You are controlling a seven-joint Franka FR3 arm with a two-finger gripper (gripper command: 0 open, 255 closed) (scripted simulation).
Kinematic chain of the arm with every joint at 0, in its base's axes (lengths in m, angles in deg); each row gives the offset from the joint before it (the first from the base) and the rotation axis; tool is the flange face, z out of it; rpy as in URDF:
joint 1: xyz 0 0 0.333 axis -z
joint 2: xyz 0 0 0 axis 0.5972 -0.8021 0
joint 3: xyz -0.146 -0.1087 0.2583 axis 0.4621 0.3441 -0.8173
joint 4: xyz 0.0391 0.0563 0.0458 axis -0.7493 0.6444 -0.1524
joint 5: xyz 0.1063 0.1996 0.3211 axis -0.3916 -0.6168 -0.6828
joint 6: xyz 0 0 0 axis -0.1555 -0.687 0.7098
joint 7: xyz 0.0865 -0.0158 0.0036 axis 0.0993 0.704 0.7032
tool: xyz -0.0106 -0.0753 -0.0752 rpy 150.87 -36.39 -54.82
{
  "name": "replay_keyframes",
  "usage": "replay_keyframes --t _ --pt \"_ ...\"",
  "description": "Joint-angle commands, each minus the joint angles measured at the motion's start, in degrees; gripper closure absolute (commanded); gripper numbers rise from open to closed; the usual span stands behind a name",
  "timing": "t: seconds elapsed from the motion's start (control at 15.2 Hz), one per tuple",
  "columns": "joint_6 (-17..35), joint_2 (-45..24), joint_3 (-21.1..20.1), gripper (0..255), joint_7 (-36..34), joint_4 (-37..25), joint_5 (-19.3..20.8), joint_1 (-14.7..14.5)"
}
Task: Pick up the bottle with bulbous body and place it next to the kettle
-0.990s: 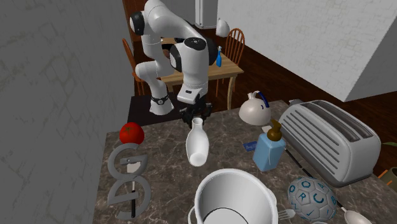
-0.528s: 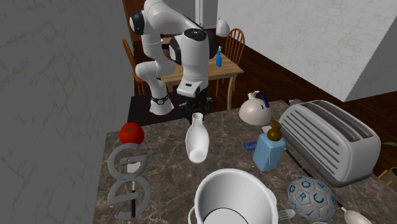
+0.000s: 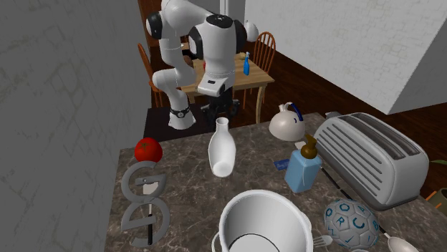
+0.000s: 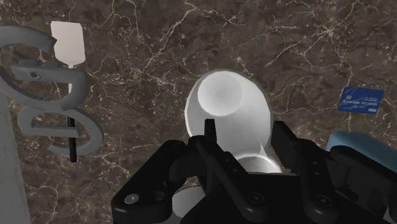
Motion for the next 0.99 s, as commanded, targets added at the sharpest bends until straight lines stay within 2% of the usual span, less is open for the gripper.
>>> replay_keyframes --t 0.0,0.92 --pt "-1.7 -0.1 0.0 255 0.0 -1.8 0.0 0.0" --pt "-13.5 -2.9 -0.1 255 -0.4 -16.4 0.4 -0.3"
